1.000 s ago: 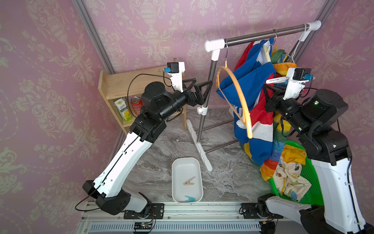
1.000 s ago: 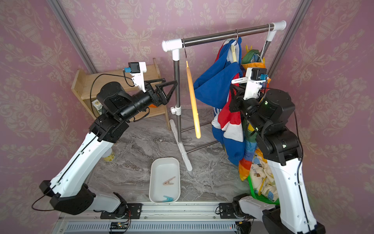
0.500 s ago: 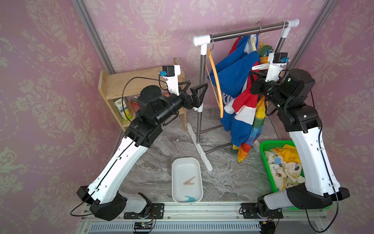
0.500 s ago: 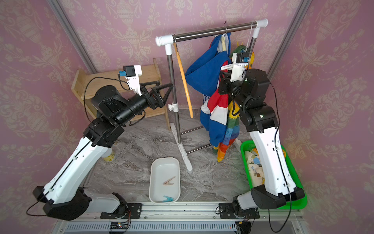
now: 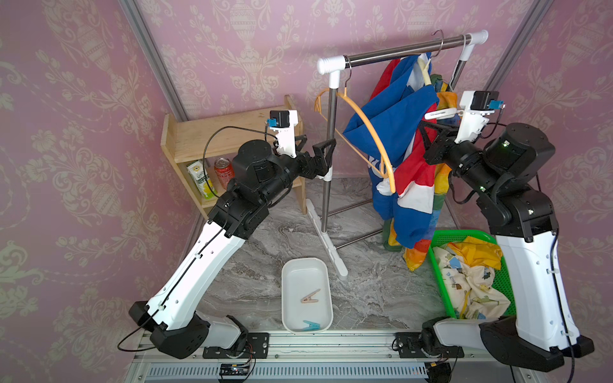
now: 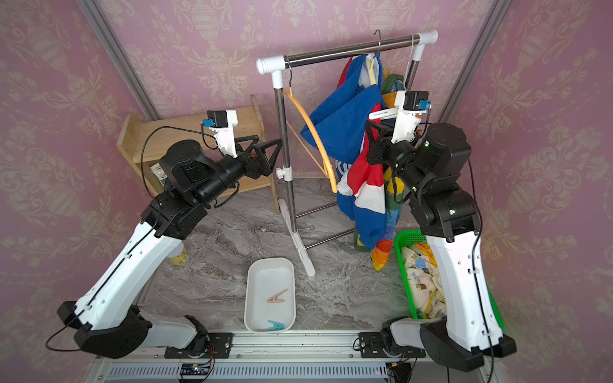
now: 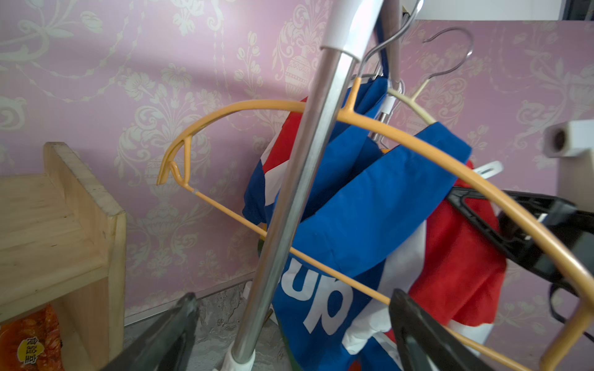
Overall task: Remove the clothespins securing jackets to the hanger
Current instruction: Pick up the hanger from the clothesline, then adjust the clothesline at the center of the board.
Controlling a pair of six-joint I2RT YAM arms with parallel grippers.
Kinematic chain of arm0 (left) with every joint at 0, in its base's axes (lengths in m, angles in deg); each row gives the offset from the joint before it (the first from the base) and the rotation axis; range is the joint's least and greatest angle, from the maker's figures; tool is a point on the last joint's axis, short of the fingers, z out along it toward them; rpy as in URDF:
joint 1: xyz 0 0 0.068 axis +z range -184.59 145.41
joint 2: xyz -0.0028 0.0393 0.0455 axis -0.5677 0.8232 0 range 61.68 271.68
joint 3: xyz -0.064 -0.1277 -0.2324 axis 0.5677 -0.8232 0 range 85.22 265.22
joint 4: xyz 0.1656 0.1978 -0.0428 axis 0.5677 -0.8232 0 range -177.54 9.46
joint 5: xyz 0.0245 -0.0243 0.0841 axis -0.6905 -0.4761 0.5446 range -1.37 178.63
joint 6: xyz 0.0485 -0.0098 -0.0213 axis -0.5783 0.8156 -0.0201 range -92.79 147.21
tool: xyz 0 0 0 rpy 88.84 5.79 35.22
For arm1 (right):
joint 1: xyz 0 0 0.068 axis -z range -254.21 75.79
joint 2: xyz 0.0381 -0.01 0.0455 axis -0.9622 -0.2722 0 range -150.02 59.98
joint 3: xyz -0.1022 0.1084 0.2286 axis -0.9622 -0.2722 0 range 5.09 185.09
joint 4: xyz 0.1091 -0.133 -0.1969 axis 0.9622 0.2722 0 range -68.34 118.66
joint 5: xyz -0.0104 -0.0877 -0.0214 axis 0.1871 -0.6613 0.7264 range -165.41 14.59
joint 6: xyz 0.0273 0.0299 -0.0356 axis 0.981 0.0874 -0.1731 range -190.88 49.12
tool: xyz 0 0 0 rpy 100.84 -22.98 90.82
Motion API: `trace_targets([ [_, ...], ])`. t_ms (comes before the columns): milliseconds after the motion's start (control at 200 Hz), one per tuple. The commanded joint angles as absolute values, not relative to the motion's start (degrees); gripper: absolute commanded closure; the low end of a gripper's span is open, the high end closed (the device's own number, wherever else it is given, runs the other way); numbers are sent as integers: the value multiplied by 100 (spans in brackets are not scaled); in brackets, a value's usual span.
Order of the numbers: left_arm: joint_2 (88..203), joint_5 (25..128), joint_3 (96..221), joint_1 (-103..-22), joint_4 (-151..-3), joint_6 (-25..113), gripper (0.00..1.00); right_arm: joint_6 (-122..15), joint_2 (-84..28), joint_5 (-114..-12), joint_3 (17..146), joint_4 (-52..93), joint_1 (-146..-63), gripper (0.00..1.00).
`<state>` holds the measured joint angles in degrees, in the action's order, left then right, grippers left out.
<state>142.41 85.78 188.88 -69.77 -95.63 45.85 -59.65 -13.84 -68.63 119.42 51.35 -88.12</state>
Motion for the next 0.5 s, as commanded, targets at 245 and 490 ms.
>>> trace_targets([
  [245,14978,9041,19079,-7028,-10034,4120,14,-5657,-288,-6620,11002,4538,-8827,100],
  [490,15681,9216,19640,-7027,-10070,3837,38,-5498,74,-6726,10461,4589,-8827,100],
])
